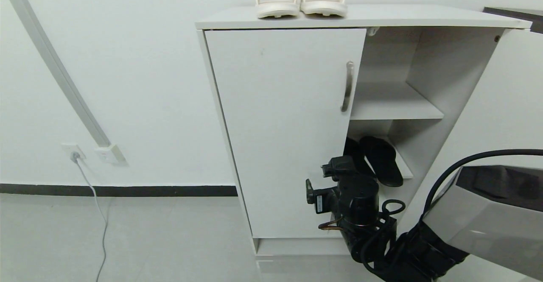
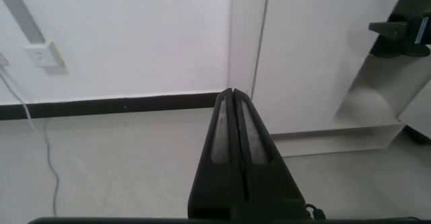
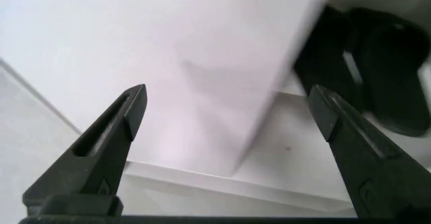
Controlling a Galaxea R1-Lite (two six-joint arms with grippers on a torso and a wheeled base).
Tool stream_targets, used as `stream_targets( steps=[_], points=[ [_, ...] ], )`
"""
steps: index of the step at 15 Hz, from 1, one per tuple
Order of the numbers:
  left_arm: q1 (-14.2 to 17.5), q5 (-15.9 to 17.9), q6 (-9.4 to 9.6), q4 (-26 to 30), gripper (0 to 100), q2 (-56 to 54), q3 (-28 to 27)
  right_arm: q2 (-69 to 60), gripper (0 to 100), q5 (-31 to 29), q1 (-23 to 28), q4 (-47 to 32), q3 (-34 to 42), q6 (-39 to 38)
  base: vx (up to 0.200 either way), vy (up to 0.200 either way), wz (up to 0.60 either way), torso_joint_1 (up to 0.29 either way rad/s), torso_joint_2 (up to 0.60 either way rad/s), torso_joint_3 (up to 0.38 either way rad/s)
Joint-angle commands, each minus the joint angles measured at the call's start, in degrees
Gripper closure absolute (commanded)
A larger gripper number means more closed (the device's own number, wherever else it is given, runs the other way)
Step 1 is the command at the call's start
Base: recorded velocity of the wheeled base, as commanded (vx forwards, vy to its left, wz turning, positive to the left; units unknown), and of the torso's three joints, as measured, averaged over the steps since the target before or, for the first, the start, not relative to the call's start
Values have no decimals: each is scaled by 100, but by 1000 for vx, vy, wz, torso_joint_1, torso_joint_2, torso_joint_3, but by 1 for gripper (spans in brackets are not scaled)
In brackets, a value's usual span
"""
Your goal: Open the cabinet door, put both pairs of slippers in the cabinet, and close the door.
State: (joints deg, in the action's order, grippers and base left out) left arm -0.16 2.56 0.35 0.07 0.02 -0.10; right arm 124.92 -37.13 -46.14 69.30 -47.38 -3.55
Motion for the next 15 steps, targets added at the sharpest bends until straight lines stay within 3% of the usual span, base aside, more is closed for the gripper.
stream_targets(
  steps=[1, 3, 15],
  points=[
    [-2, -1, 0, 1, 100, 6, 1, -2, 0, 4, 9, 4, -8, -6, 0, 200, 0, -2, 2, 2],
    [-2, -1, 0, 1, 100, 6, 1, -11, 0, 4, 17, 4, 1, -6, 0, 200, 0, -2, 2, 2],
    [-2, -1, 0, 1, 100, 6, 1, 112, 0, 83, 246, 786, 247, 372, 0, 0, 0, 0, 0, 0]
  ],
)
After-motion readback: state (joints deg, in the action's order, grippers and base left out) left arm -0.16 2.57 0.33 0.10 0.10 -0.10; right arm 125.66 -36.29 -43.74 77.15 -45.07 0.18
